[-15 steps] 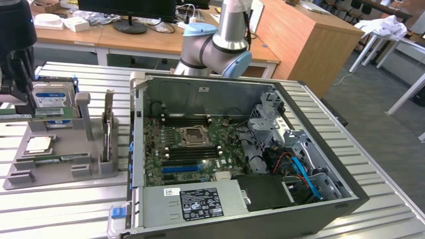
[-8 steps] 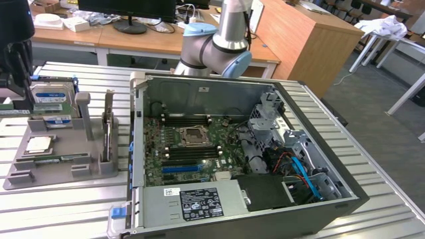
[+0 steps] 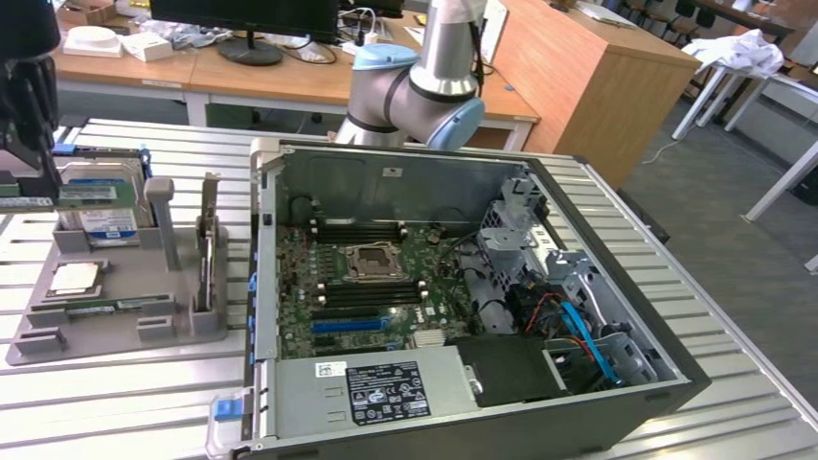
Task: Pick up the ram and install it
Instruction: 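Pick up the ram and move it above insertion slot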
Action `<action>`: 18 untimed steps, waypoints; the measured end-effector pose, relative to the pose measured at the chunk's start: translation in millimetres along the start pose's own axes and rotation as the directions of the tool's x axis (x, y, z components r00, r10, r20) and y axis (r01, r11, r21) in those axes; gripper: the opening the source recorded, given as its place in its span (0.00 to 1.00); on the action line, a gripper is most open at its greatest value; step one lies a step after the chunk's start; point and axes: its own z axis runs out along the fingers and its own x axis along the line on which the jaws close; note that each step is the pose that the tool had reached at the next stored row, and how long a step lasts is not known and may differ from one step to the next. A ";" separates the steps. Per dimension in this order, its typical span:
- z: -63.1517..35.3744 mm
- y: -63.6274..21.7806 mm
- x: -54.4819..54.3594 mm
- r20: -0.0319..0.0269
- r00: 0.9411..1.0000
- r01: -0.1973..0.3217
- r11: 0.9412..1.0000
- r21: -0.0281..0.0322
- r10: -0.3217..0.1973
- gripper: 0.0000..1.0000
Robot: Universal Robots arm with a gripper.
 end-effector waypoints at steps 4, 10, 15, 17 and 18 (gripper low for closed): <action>-4.5 0.2 -0.1 0.000 1.000 0.000 1.000 0.000 0.000 0.12; -11.2 0.5 -0.2 0.000 1.000 0.000 1.000 0.000 0.000 0.12; -16.4 0.8 -0.3 0.000 1.000 0.000 1.000 0.000 0.000 0.12; -16.8 0.8 -0.3 0.000 1.000 0.000 1.000 0.000 0.000 0.12; -16.9 0.2 -0.2 0.000 1.000 0.000 1.000 0.000 0.000 0.12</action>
